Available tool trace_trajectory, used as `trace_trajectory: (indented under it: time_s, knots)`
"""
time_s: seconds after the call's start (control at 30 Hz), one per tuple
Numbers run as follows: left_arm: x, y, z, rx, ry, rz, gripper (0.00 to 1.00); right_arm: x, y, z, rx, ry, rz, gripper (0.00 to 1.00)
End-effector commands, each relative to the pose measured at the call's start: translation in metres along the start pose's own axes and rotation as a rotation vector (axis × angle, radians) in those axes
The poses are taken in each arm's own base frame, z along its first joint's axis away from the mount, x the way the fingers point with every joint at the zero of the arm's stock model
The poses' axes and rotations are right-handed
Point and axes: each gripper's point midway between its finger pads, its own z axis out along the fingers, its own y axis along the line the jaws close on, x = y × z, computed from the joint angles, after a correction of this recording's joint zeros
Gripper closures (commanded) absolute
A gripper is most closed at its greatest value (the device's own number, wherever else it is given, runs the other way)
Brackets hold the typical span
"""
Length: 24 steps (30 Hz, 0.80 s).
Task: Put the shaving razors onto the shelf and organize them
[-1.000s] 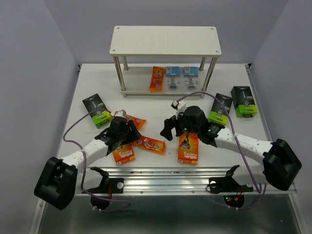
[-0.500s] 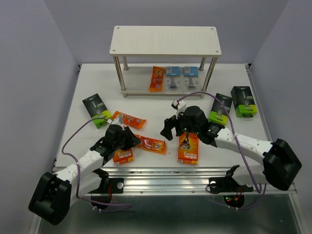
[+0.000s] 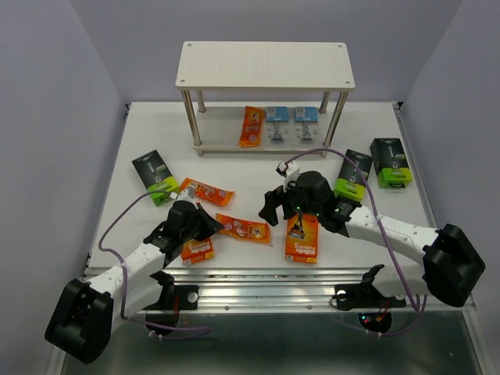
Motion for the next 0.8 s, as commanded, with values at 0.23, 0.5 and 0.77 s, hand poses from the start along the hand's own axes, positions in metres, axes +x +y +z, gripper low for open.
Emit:
trace_trajectory:
  time_s: [0.23, 0.5, 0.77]
  knots:
    - [-0.051, -0.055, -0.045, 0.235, -0.255, -0.179, 1.00, -0.031, -0.002, -0.021, 0.056, -0.134, 0.010, 0.00]
    - [-0.112, -0.104, -0.105, 0.386, -0.502, -0.246, 1.00, -0.051, -0.003, -0.046, 0.087, -0.248, 0.041, 0.00]
    - [-0.161, -0.132, -0.138, 0.475, -0.681, -0.357, 1.00, -0.062, -0.013, -0.058, 0.155, -0.311, 0.063, 0.00]
